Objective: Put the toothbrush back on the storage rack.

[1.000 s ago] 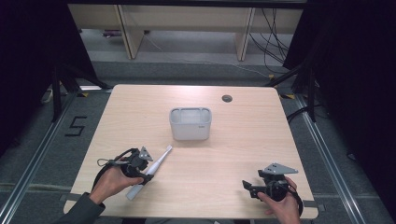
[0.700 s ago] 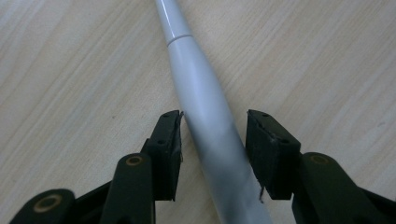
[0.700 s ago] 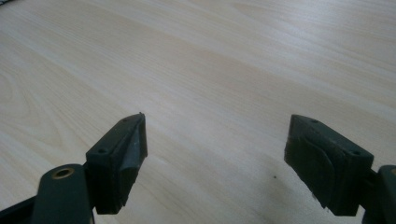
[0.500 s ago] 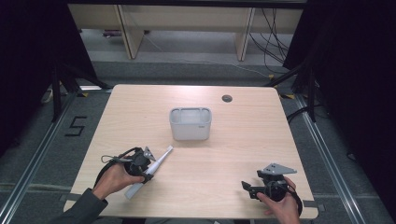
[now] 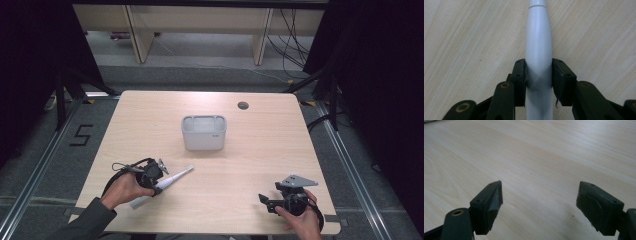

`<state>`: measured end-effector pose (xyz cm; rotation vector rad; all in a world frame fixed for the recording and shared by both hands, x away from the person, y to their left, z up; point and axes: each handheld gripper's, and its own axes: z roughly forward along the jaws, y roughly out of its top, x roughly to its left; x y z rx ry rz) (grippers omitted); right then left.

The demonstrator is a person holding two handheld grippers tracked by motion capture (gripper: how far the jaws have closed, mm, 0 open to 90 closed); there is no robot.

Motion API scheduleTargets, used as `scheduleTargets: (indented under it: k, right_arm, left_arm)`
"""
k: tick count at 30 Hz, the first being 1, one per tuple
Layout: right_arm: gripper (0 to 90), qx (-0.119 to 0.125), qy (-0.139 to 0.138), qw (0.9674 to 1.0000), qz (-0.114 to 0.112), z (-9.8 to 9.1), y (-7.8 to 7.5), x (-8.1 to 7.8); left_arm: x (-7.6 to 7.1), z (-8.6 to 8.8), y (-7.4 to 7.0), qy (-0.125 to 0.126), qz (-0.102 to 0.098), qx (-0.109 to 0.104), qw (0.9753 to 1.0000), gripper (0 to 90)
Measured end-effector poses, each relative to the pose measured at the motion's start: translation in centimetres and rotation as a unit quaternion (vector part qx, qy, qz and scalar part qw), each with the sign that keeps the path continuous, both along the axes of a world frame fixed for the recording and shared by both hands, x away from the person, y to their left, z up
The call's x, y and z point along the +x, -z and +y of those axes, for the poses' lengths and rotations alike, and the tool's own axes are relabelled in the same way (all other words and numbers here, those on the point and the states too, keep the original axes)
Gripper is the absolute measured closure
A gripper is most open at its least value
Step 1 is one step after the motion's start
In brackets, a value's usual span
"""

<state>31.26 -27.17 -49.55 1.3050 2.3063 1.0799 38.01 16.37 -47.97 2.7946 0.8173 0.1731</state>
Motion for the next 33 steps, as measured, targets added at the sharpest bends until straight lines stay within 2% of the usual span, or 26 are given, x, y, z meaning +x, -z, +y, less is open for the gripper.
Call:
scheduleTargets:
  k: [5, 9, 10, 12, 15, 18, 19, 20, 22, 27, 28, 33]
  right_arm:
    - [21.7, 0.001, -0.002, 1.0000, -0.005, 0.0, 0.0, 0.0]
    - [21.6, 0.000, -0.015, 0.9999, -0.004, -0.1, 0.1, 0.2]
    - [21.7, -0.003, -0.006, 1.0000, -0.001, 0.0, 0.0, 0.1]
    - [21.7, 0.000, -0.012, 0.9999, -0.003, 0.0, 0.1, 0.2]
    - [21.7, 0.000, -0.002, 1.0000, 0.000, 0.0, 0.0, 0.0]
    - [21.7, 0.000, -0.008, 1.0000, -0.003, -0.1, 0.1, 0.1]
    - [21.7, 0.004, 0.004, 0.9999, 0.012, 0.1, 0.0, -0.1]
    - [21.7, -0.007, -0.003, 1.0000, -0.003, 0.0, 0.0, 0.0]
    - [21.7, 0.001, -0.006, 1.0000, 0.005, 0.1, 0.1, 0.0]
    - [21.8, 0.001, -0.013, 0.9999, -0.004, -0.1, 0.1, 0.2]
    - [21.8, -0.001, -0.005, 1.0000, -0.001, 0.0, 0.0, 0.1]
    - [21.8, -0.002, -0.008, 0.9999, -0.008, -0.1, 0.0, 0.1]
  left_arm:
    - [0.1, -0.2, 0.1, 0.004, 0.004, 0.007, 1.0000, 65.6]
    - [0.2, -0.4, 0.1, 0.007, 0.012, 0.012, 0.9998, 65.7]
    - [0.3, -0.4, 0.1, 0.012, 0.014, 0.016, 0.9997, 65.7]
    - [0.4, -0.4, 0.1, 0.012, 0.019, 0.017, 0.9996, 65.7]
    - [0.5, -0.5, 0.1, 0.013, 0.023, 0.017, 0.9995, 65.7]
    - [0.6, -0.5, 0.1, 0.014, 0.024, 0.018, 0.9995, 65.8]
    - [0.7, -0.5, 0.1, 0.016, 0.028, 0.020, 0.9993, 65.8]
    - [0.7, -0.5, 0.1, 0.018, 0.029, 0.021, 0.9992, 65.9]
    - [0.8, -0.5, 0.1, 0.019, 0.034, 0.021, 0.9990, 65.9]
    - [0.9, -0.6, 0.0, 0.030, 0.033, 0.030, 0.9986, 66.1]
    - [0.9, -0.6, 0.0, 0.030, 0.033, 0.030, 0.9986, 66.1]
    - [1.2, -0.3, 0.0, 0.026, 0.026, 0.025, 0.9990, 66.2]
